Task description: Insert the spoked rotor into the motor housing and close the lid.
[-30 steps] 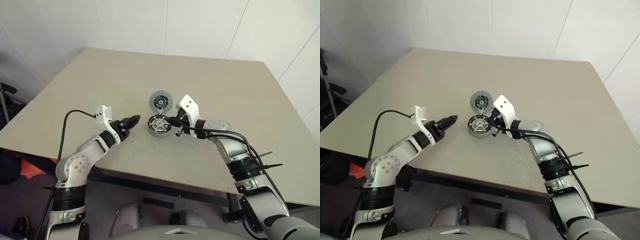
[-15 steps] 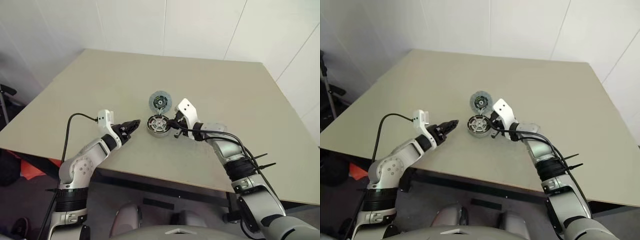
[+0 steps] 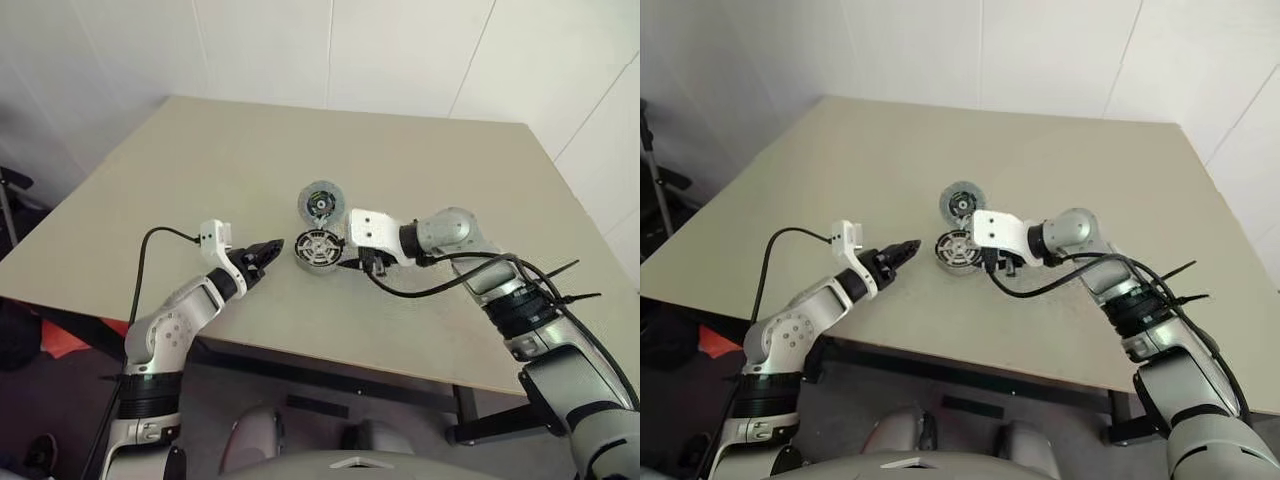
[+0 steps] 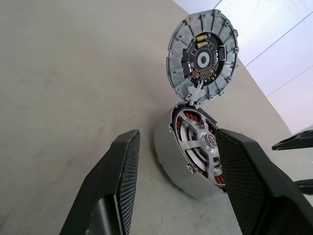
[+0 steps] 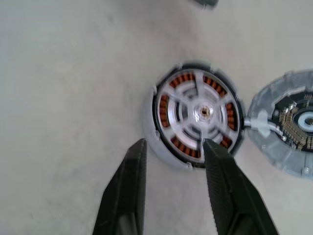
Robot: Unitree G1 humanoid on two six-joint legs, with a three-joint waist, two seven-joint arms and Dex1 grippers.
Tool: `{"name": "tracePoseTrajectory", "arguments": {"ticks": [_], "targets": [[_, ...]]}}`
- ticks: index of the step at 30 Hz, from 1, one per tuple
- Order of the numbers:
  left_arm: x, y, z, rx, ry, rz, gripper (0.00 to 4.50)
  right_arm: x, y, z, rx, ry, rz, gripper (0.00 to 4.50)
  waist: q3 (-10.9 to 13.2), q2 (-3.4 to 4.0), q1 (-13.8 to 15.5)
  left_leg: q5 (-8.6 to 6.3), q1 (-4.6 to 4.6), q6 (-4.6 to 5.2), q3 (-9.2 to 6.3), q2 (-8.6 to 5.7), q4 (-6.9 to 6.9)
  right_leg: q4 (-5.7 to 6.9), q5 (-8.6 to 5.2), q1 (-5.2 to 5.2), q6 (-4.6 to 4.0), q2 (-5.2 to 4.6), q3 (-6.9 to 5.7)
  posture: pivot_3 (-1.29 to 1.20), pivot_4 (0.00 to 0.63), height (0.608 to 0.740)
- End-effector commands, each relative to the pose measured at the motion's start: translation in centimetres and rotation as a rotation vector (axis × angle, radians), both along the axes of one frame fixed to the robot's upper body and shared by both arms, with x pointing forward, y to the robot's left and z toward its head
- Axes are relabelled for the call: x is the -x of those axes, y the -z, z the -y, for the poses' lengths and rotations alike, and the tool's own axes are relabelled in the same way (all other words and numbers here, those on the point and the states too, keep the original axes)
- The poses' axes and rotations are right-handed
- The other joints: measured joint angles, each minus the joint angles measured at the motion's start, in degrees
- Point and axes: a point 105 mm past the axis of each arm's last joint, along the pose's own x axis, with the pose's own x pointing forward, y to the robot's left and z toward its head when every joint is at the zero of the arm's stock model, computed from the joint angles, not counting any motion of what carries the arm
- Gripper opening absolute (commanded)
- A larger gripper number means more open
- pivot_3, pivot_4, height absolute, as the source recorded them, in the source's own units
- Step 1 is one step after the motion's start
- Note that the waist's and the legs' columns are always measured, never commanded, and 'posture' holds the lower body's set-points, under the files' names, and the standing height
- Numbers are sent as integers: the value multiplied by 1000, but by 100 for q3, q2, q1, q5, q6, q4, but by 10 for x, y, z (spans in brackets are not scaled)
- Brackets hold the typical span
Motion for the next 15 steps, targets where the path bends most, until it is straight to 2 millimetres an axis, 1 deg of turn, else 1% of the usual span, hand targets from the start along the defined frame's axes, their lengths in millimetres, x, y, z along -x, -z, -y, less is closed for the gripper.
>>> {"name": "tracePoseTrajectory", "arguments": {"ticks": [1, 5, 9, 15], "targets": [[-4, -17, 0, 16, 0, 65, 2600, -8, -7, 1, 77, -79, 76, 2144, 0, 0, 1, 1, 1, 0, -1, 0, 0, 2, 0, 0, -1, 0, 0, 0, 0, 740], [-1, -14, 0, 17, -3, 55, 2600, -16, -7, -4, 120, -135, 96, 2144, 0, 0, -50, 3, -9, 8, 0, 1, -1, 3, 0, -10, -2, 1, 0, 0, 0, 740], [-4, -19, -3, 49, -28, 57, 2600, -15, -1, -7, 182, -223, 97, 2144, 0, 0, -83, -2, -26, 18, -1, 1, 4, 0, 0, -18, -2, 0, -5, 0, 0, 740], [-4, -17, -6, 64, -49, 44, 2600, -15, -8, -18, 189, -292, 135, 2144, 0, 0, -128, -4, -58, 25, -1, 1, 20, 11, 1, -47, -3, -3, -8, 0, 0, 740]]}}
